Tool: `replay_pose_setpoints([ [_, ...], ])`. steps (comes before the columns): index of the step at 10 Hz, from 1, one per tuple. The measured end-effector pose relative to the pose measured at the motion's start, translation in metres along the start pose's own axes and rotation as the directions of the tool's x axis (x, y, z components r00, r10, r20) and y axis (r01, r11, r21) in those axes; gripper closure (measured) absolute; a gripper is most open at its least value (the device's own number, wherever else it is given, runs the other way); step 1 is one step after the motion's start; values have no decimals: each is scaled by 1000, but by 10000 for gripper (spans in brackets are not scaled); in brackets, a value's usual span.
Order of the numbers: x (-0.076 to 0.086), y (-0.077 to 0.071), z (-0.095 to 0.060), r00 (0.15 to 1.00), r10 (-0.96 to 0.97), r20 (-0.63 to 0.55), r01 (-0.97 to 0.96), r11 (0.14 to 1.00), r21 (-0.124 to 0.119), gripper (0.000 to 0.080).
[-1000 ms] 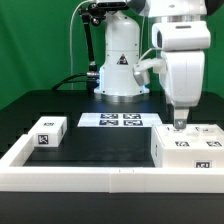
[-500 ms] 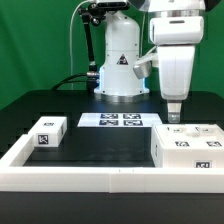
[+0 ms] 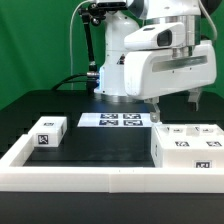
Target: Assemble cabinet
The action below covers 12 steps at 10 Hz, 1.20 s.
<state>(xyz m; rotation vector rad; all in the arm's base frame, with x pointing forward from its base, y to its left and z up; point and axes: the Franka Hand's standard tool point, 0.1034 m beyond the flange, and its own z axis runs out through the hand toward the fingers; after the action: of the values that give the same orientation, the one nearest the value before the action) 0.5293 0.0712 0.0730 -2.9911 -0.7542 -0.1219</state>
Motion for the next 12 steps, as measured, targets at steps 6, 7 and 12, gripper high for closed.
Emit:
replay_pose_setpoints([
  [6,-12,-24,13,842,538,36,-539,842,15,2],
  [7,-15,-32,16,825,563,40,-564,826,8,2],
  [12,-16,-45,20,774,632,51,-633,774,8,2],
])
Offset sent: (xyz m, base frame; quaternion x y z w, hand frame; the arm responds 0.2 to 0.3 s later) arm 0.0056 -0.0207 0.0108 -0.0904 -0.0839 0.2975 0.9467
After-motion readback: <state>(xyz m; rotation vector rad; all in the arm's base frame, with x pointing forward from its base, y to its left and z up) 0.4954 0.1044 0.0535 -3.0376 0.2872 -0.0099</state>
